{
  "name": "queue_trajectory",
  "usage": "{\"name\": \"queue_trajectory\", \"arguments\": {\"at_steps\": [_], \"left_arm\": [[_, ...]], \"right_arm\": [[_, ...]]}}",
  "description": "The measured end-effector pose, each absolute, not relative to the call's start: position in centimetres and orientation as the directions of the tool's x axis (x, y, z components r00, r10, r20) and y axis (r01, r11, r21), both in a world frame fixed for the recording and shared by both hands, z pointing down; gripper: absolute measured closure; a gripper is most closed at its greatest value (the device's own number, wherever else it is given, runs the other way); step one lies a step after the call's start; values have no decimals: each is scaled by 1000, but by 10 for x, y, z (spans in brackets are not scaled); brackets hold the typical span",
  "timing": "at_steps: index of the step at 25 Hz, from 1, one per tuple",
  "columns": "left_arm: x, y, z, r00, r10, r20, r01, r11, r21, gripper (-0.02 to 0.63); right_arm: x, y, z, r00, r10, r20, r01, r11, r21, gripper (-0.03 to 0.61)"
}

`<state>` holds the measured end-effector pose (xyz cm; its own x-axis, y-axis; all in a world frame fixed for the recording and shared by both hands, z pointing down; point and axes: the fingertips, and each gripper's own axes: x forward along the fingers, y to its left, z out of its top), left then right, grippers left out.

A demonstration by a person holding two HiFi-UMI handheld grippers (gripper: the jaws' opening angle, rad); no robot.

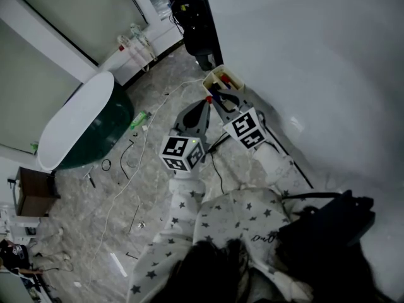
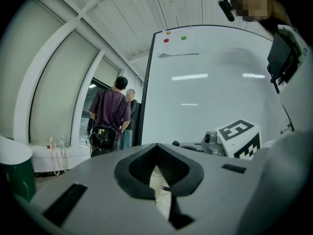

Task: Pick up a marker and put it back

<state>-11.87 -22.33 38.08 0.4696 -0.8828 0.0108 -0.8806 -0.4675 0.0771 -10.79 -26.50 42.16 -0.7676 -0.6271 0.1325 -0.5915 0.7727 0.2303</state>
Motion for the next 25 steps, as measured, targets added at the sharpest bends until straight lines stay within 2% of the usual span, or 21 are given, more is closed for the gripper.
{"name": "queue_trajectory", "arguments": {"at_steps": [12, 25], "left_arm": [[-116, -224, 388, 465, -885, 20, -883, -462, 85, 614], [-121, -223, 381, 463, -887, 7, -884, -460, 87, 614]], "right_arm": [[-107, -269, 434, -752, -642, 150, -603, 761, 240, 508], [-108, -257, 402, -826, -563, -10, -557, 816, 155, 506]]}}
